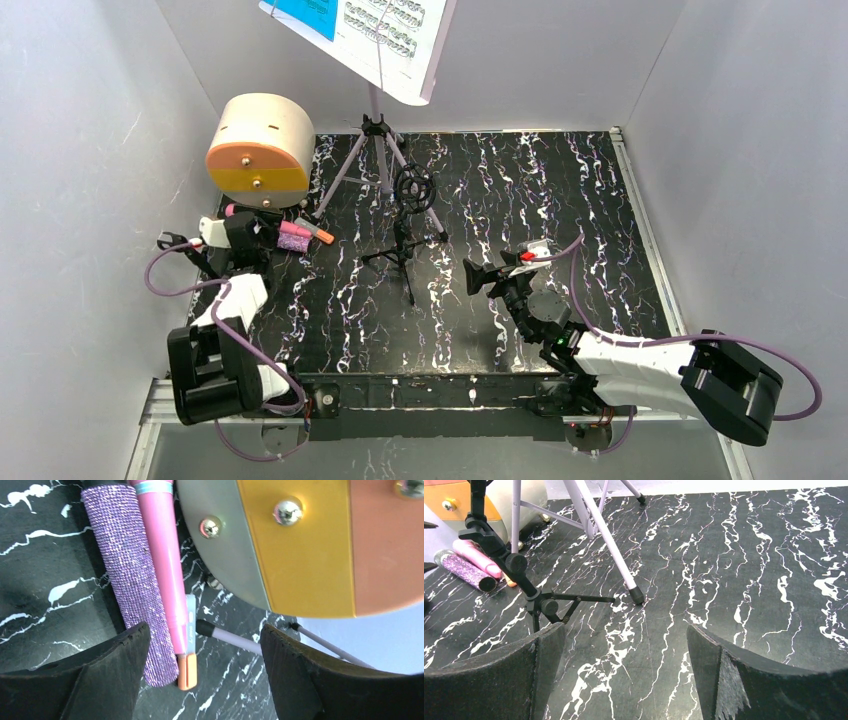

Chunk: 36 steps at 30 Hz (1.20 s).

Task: Pack up the instrument practice props
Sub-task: Adjust the microphone stand at the center of the board.

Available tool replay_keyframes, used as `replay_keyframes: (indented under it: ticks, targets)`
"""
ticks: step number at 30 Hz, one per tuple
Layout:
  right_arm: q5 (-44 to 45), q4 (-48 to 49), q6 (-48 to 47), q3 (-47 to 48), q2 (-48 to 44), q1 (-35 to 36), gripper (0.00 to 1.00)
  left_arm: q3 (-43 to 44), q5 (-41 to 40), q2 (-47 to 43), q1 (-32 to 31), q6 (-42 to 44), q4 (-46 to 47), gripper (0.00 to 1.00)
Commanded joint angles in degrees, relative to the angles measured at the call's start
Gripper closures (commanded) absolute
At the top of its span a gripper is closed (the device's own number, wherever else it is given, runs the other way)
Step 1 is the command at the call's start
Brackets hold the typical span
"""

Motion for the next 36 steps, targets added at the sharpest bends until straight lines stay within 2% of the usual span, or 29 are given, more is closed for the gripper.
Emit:
replay_keyframes:
  ticks: [1,9,12,20,24,29,36]
  targets:
    - [0.72,1.93,-1.64,0.60,-0.85,-0.25,0.01,-1.66,3.70,-5.87,0.36,3.20,-3.08,0.18]
    - [0.95,2.18,-4.42,0.44,-1.44,-0.28,0.01,-3.16,10.82,-12.26,0.36,7.28,-7.59,0.15]
    - [2.23,1.27,-5.53,0.48,-2.59,-0.35,0.01,-1.84,17.73,-13.40,-0.45,9.92,-8.67,0.10]
    - [1.46,-1.13,-9.44,-0.69,-5.70,-0.47,0.01,6.22,26.59,-16.63,-8.62,25.41,-16.53,0.07]
    - [-0.41,1.21,-12.59,-2.49,-6.60,-0.48,0.01,7.51,31.42,-17.81,-14.45,31.56,-14.34,0.07]
    - [-4.26,6.28,-16.26,-5.39,-7.65,-0.47,0.01,7.03,38.60,-17.11,-20.25,36.25,-7.24,0.07]
    - [-6.59,12.92,-18.97,-8.70,-6.78,-0.50,0.01,7.18,44.67,-14.74,-26.76,49.63,-4.23,0.09]
